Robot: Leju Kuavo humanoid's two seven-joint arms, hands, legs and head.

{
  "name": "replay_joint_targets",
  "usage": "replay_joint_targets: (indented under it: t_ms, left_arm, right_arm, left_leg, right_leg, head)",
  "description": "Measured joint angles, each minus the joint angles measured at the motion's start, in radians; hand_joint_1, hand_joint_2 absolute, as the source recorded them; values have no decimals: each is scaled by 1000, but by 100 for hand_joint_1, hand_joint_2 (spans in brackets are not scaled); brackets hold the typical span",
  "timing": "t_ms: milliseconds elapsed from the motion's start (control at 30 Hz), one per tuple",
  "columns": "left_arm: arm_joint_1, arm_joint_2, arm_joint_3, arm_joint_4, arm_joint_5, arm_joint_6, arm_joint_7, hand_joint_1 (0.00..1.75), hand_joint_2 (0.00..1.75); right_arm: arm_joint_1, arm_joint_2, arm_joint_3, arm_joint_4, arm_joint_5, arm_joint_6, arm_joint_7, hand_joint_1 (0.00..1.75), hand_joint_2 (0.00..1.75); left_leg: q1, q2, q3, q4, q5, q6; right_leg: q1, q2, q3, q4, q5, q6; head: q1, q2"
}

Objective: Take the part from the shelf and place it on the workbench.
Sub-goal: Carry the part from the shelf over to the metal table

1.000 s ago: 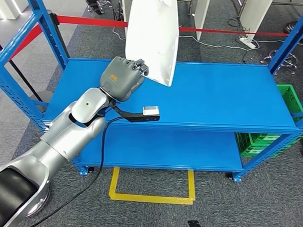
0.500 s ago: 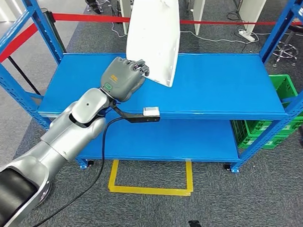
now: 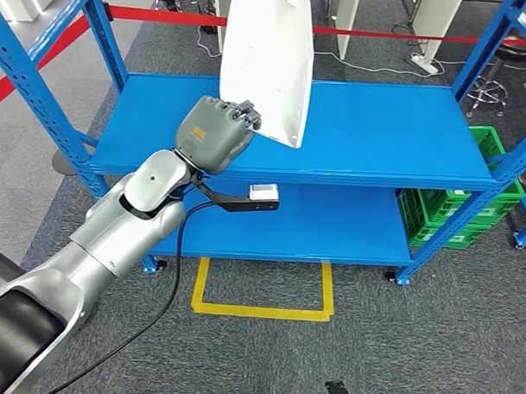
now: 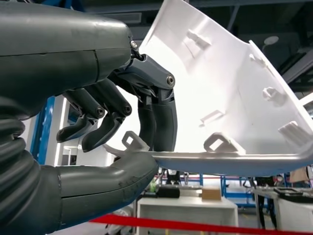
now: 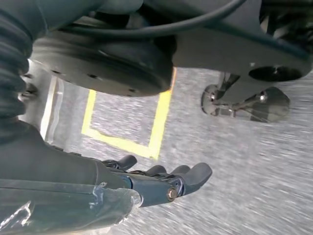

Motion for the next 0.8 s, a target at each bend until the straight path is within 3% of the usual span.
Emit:
replay_joint_targets:
  t_ms: [67, 100, 133, 200, 233, 267, 367, 400, 433, 467, 533, 600, 633, 700, 733, 767, 800]
  left_arm:
    - [-1, 0, 1, 0, 1, -1, 0, 175, 175]
    - [-2, 0, 2, 0, 3, -1, 0, 175, 175]
    - [-3, -1, 2, 0, 4, -1, -1, 175, 175]
    - [-3, -1, 2, 0, 7, -2, -2, 175, 175]
    - [-3, 0, 2, 0, 8, -2, -2, 175, 175]
    - [-4, 0, 2, 0, 8, -3, -2, 175, 175]
    - [-4, 1, 2, 0, 8, -3, -2, 175, 175]
    - [-3, 1, 2, 0, 8, -3, -2, 175, 175]
    - [-3, 1, 2, 0, 8, -3, -2, 175, 175]
    - [-2, 2, 2, 0, 8, -3, -2, 175, 175]
    - [-3, 2, 2, 0, 8, -2, -2, 175, 175]
    - [-5, 0, 2, -1, 8, -2, -2, 175, 175]
    - [-6, -1, 2, -2, 8, -2, -2, 175, 175]
    - [-5, -1, 2, -2, 8, -2, -2, 175, 175]
    - [-4, 0, 1, -2, 8, -2, -2, 175, 175]
    - [-3, 0, 0, -2, 8, -2, -2, 175, 175]
    - [-2, 0, 0, -2, 8, -2, -2, 175, 175]
  right_arm:
    - [-1, 0, 0, 0, 1, 0, 0, 0, 175]
    - [-2, 0, 0, 0, 1, 0, 0, 0, 175]
    - [-2, 0, 0, 0, 1, 0, 0, 0, 175]
    - [0, -1, -1, 0, 1, 0, -1, 0, 175]
    - [0, -1, -1, 0, 1, 0, -1, 0, 175]
    - [-1, -1, -1, 0, 1, 0, -1, 0, 175]
    - [-1, -1, -1, 0, 2, 1, -1, 0, 175]
    - [-1, -1, -1, 0, 2, 1, -1, 0, 175]
    - [0, -1, -1, 0, 1, 1, -1, 0, 175]
    - [0, -1, -1, 0, 1, 1, -1, 0, 175]
    - [0, -1, -2, 0, 1, 2, -1, 0, 175]
    - [0, -1, -2, 0, -1, 4, -2, 0, 175]
    - [0, -1, -2, 0, -2, 5, -3, 0, 175]
    - [2, -1, -4, 0, -3, 7, -4, 0, 175]
    - [4, -1, -5, 0, -4, 8, -4, 0, 175]
    - [6, -1, -6, 0, -5, 9, -4, 0, 175]
    - [5, -1, -7, 0, -6, 10, -4, 0, 175]
  left_leg:
    - [-2, -1, -20, 4, 18, -9]
    - [-3, -1, -25, 6, 26, -14]
    - [-3, 0, -29, 6, 34, -20]
    - [-2, 1, -32, 4, 45, -31]
    - [-1, 1, -38, 11, 32, -38]
    - [0, 1, -48, 36, 0, -44]
    - [4, 1, -97, 211, -141, -58]
    - [5, 1, -106, 267, -160, -60]
    - [5, 1, -102, 297, -156, -60]
    - [5, 1, -83, 296, -134, -59]
    - [5, 1, 5, 206, -97, -55]
    - [4, 0, 106, 72, -115, -44]
    - [1, -1, 132, 28, -126, -37]
    - [-2, -1, 130, 2, -119, -20]
    - [-2, 1, 121, 1, -107, -12]
    - [-1, 2, 112, -1, -95, -4]
    - [1, 3, 100, -2, -83, 3]
  right_leg:
    - [1, 1, 99, -130, -3, -4]
    - [2, 3, 127, -176, -15, -8]
    - [4, 4, 138, -199, -25, -14]
    - [5, 4, 127, -205, -14, -29]
    - [3, 3, 120, -205, -4, -37]
    - [2, 2, 111, -207, 8, -45]
    - [0, 0, 70, -208, 42, -53]
    - [0, -1, 54, -208, 55, -52]
    - [0, -1, 38, -207, 67, -51]
    - [0, -2, 22, -207, 80, -50]
    - [0, -1, -4, -206, 103, -44]
    - [3, 0, -19, -207, 124, -34]
    - [3, 0, -23, -211, 137, -28]
    - [1, -1, -29, -225, 161, -16]
    - [-1, -1, -35, -225, 154, -11]
    - [-1, -2, -44, -207, 128, -6]
    - [-1, -2, -57, -165, 82, -3]
  head:
    - [-1, 0]
    - [-1, 0]
    - [-2, 0]
    - [-2, 0]
    - [-4, 0]
    - [-5, 0]
    - [-8, 0]
    - [-8, 0]
    - [-8, 0]
    - [-8, 0]
    - [-8, 0]
    - [-7, 0]
    - [-7, 0]
    - [-8, 0]
    - [-7, 0]
    - [-5, 0]
    - [-4, 0]
